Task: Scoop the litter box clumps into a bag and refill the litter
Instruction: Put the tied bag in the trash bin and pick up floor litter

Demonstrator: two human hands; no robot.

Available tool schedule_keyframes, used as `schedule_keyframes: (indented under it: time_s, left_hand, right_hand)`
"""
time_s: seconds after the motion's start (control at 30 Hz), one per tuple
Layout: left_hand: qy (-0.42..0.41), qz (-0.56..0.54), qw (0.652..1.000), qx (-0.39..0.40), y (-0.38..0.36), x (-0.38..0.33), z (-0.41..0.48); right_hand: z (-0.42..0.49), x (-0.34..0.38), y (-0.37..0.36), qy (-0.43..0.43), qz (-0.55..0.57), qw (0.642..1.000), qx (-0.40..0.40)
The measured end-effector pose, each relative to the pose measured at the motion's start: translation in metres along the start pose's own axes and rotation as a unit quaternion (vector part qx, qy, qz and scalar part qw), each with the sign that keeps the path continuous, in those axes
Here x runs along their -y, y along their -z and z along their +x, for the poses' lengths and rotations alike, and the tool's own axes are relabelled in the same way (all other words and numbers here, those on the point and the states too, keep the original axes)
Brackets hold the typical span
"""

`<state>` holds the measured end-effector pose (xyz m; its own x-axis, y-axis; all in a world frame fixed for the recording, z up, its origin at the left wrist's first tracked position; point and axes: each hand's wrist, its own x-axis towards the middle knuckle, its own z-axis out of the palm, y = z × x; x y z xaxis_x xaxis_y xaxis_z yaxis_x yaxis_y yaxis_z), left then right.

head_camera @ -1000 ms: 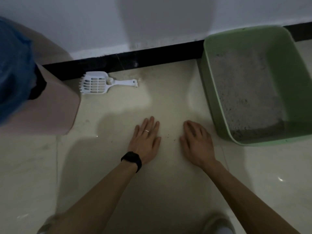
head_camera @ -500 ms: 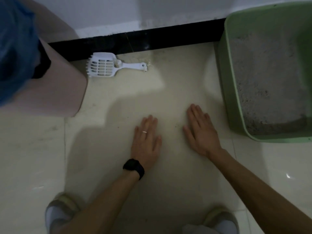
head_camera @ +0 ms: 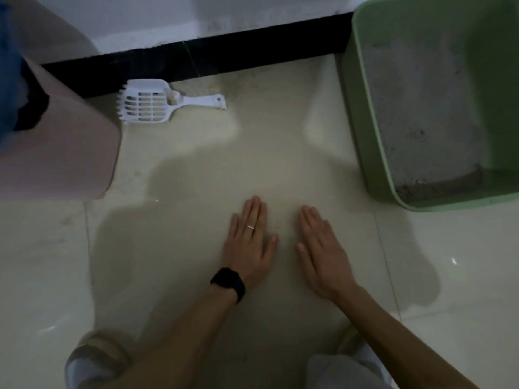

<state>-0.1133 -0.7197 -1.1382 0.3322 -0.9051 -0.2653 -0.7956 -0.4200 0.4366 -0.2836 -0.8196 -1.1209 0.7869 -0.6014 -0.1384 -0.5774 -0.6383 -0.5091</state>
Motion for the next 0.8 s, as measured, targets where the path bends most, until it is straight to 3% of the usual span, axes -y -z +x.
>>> schedule_keyframes:
  time_s: [0.07, 0.2, 0.3, 0.37, 0.43, 0.53, 0.6, 0.8]
  left_hand:
    - [-0.033, -0.037, 0.999, 0.014, -0.007, -0.018, -0.002]
    - [-0.121, -0.043, 0.991, 0.025, -0.009, -0.034, 0.004]
    - [-0.093, -0.035, 0.995, 0.010, -0.001, -0.029, 0.016]
    - [-0.073, -0.030, 0.997, 0.002, 0.007, -0.018, 0.025]
    - [-0.045, -0.027, 0.999, -0.012, 0.017, -0.005, 0.032]
    - [-0.010, -0.008, 0.999, -0.031, 0.029, 0.015, 0.036]
    - [0.005, 0.012, 0.999, -0.038, 0.032, 0.026, 0.036]
    - [0.017, 0.045, 0.999, -0.005, 0.020, 0.032, 0.024]
  right_hand:
    - [-0.020, -0.014, 0.009, -0.108, 0.028, 0.992, -0.067]
    - [-0.066, -0.054, 0.025, -0.300, 0.012, 0.940, -0.159]
    - [-0.081, -0.079, 0.027, -0.436, -0.002, 0.885, -0.160]
    - [-0.074, -0.078, 0.021, -0.479, -0.003, 0.868, -0.135]
    - [-0.055, -0.055, 0.008, -0.419, -0.015, 0.903, -0.099]
    - [-0.020, 0.007, -0.024, -0.212, -0.035, 0.976, -0.023]
    - [0.000, 0.041, -0.040, -0.141, -0.034, 0.989, -0.002]
    - [0.009, 0.040, -0.017, -0.109, 0.017, 0.993, -0.032]
